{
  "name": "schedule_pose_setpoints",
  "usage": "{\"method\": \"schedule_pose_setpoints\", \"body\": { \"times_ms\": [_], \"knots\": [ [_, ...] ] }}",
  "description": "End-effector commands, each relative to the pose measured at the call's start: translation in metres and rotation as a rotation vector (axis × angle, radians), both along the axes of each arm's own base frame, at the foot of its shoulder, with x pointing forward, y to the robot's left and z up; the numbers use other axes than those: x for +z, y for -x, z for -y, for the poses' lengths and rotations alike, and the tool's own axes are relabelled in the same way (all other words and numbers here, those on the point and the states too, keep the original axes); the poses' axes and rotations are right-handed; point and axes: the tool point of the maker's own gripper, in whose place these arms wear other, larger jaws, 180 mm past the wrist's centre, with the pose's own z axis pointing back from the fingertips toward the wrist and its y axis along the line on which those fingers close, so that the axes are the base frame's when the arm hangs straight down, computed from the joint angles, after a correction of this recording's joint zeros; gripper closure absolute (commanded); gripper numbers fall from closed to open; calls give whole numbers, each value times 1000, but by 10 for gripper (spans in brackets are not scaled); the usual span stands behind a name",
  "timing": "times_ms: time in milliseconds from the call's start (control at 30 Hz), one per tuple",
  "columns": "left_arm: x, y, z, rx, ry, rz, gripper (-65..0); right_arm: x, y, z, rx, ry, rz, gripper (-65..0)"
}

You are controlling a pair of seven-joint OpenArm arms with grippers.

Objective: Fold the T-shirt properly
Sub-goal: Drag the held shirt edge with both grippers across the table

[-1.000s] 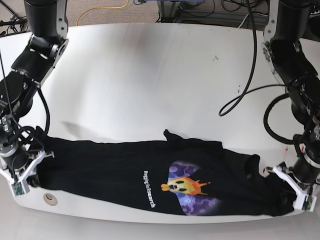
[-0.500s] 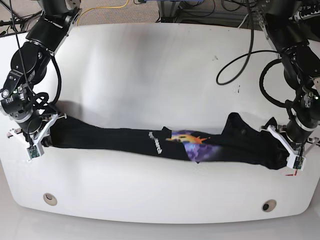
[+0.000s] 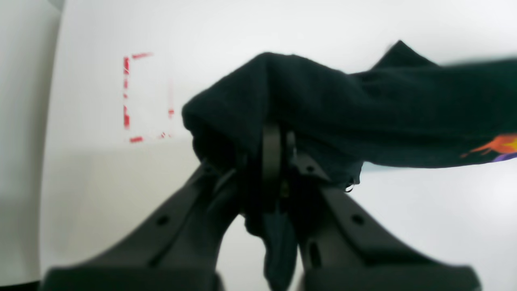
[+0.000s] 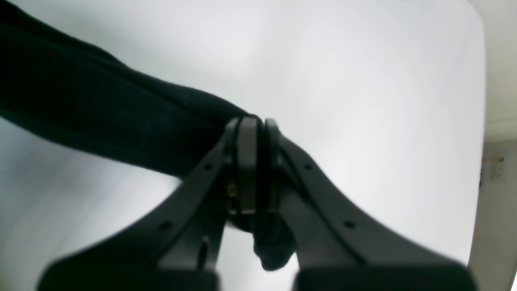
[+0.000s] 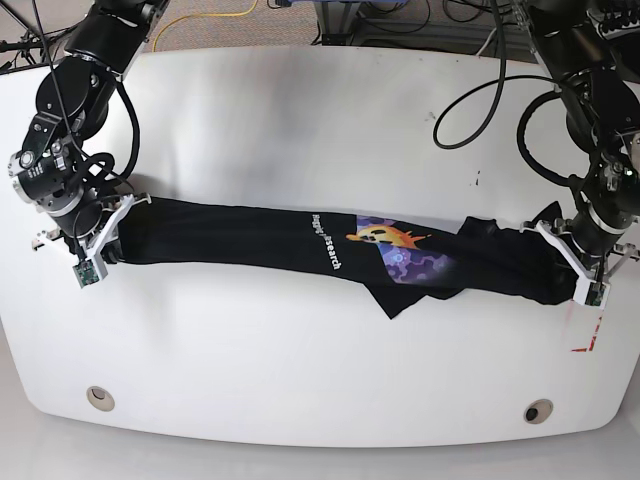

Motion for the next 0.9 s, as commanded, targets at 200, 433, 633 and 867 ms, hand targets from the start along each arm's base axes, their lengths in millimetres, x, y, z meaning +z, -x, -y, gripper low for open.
{"method": "schedule_pose_setpoints", "body": {
  "times_ms": [200, 433, 633, 867],
  "knots": [
    [-20, 15, -7, 5, -4, -51, -2, 1, 2, 3, -11, 15, 5, -5],
    [-37, 29, -17, 27, -3, -104, -3, -12, 11, 1, -14, 2, -29, -4],
    [-51, 50, -40, 72, -16, -156, -4, -30, 28, -3, -17, -17, -77, -3],
    [-57, 78, -63, 69, -106, -227, -3, -61, 63, -7, -26, -34, -177, -3]
  ]
}}
